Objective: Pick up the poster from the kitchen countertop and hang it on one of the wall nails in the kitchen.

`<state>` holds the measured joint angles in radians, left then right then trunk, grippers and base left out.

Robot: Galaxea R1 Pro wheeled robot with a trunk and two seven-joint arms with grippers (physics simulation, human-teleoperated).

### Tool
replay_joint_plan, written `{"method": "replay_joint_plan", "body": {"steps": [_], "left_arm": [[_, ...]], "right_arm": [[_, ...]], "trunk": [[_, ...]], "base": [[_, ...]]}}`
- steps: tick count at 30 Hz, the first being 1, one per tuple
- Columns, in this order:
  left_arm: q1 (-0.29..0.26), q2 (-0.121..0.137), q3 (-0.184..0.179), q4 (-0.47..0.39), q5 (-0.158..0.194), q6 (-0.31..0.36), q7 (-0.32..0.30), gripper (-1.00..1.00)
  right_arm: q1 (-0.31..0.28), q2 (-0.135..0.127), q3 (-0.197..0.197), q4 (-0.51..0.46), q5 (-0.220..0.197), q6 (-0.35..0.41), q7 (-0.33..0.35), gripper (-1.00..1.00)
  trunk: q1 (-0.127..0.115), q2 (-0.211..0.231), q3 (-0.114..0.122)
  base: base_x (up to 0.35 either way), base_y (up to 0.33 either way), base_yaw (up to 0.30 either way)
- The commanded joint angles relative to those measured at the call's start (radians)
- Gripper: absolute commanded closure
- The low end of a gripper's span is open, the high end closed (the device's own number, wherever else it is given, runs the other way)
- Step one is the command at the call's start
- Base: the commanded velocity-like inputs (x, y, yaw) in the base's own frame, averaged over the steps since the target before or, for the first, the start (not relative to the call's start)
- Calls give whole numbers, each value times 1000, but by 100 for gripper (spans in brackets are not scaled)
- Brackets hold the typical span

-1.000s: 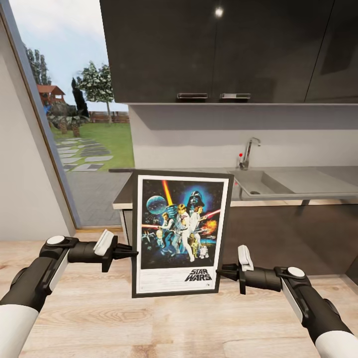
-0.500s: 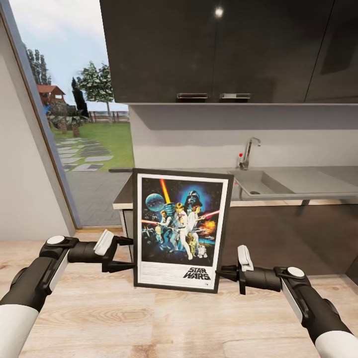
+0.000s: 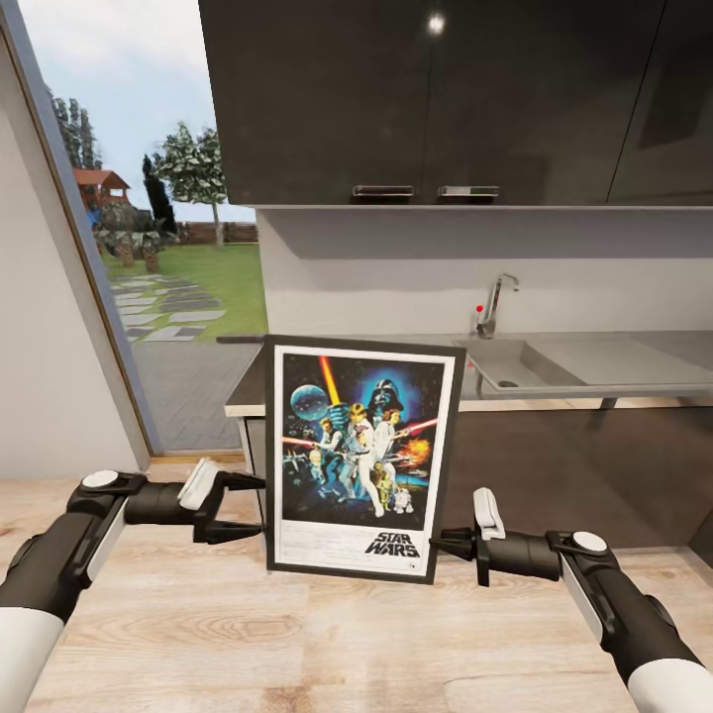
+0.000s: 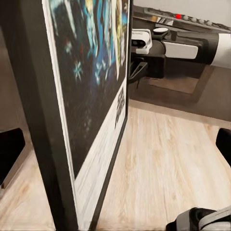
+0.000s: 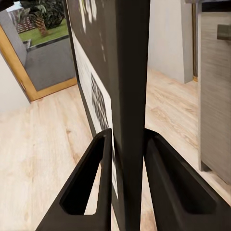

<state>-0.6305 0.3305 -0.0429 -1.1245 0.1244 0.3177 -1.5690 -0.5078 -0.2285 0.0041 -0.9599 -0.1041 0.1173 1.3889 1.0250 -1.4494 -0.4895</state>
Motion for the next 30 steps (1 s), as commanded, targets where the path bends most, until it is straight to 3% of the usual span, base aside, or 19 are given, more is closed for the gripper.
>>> {"method": "replay_joint_plan", "body": {"steps": [1, 6, 10, 13, 14, 15, 16, 22, 26, 27, 28, 30], "left_arm": [[5, 18, -2, 2, 4, 11, -2, -100], [45, 69, -1, 9, 21, 0, -2, -100], [78, 82, 0, 79, 68, -93, -2, -100], [89, 89, 0, 195, 94, -187, -2, -100], [93, 92, 0, 290, 102, -259, -2, -100], [94, 92, 0, 318, 104, -279, -2, -100], [95, 93, 0, 397, 107, -336, -2, -100], [96, 91, 0, 537, 110, -401, -2, -100], [97, 81, 3, 699, 120, -414, -2, -100], [97, 79, 4, 732, 130, -414, -2, -100], [97, 70, 11, 901, 237, -444, -2, -100], [97, 58, 13, 990, 300, -498, -2, -100]], "right_arm": [[0, -1, 0, 0, -6, 15, 7, 100], [0, -1, -3, -1, -10, 15, 7, 100], [0, -3, -6, -2, -13, 15, 7, 100], [0, -3, -9, -2, -13, 15, 7, 100], [0, -5, -10, -4, -13, 16, 7, 100], [0, -6, -10, -5, -12, 16, 7, 100], [0, -8, -11, -6, -12, 17, 7, 100], [0, -10, -12, -8, -12, 18, 7, 100], [0, -12, -12, -15, -13, 19, 7, 100], [1, -12, -12, -19, -13, 19, 6, 100], [6, -12, -34, -43, -12, 23, 6, 100], [9, -12, -46, -51, -12, 26, 6, 100]], "trunk": [[0, -1, -1], [0, -1, -1], [0, -1, -1], [0, -1, -1], [0, -1, -1], [0, -1, -1], [0, -1, -1], [0, -1, -1], [0, -1, -1], [0, -1, -1], [0, -1, -1], [0, -1, -1]], "base": [[0, 0, 0], [0, 0, 0], [0, 0, 0], [0, 0, 0], [0, 0, 0], [0, 0, 0], [0, 0, 0], [0, 0, 0], [0, 0, 0], [0, 0, 0], [0, 0, 0], [0, 0, 0]]}}
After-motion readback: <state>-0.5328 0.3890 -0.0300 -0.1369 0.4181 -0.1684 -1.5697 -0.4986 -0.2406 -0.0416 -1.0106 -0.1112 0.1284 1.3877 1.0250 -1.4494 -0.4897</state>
